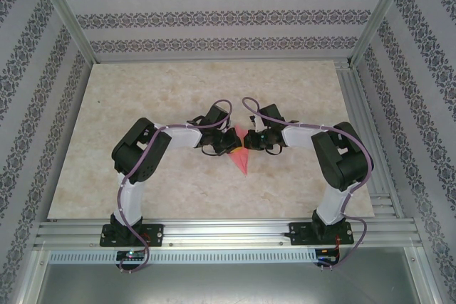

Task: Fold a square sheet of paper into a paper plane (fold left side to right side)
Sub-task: Fourth fold the wing at the center of the table.

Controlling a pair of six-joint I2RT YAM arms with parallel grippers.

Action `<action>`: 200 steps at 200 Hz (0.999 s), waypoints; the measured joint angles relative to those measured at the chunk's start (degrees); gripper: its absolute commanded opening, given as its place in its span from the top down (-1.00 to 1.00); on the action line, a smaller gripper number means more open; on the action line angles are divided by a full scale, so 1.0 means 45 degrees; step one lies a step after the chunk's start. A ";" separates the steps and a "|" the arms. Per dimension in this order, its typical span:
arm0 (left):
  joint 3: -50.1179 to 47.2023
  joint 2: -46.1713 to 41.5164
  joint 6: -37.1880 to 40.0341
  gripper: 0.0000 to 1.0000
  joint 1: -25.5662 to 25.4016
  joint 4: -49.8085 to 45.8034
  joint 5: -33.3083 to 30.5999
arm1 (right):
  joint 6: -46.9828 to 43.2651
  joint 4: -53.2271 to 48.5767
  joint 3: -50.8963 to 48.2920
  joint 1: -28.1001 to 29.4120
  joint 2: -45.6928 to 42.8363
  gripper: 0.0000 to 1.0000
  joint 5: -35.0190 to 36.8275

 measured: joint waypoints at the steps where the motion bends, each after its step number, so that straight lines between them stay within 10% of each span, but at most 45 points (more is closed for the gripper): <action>1: -0.0005 0.0000 0.0000 0.79 0.0000 0.0005 0.0000 | 0.0019 -0.0005 0.0005 0.0000 0.0000 0.70 0.0005; 69: -0.0389 -0.0024 0.0000 0.79 0.0058 0.0646 0.0165 | -0.0160 -0.1647 0.0597 0.0049 -0.0850 0.38 0.0597; 200: -0.0398 -0.0029 0.0019 0.79 0.0058 0.0665 0.0146 | 0.1379 -0.0826 -0.1753 0.1452 -0.3424 0.52 -0.0607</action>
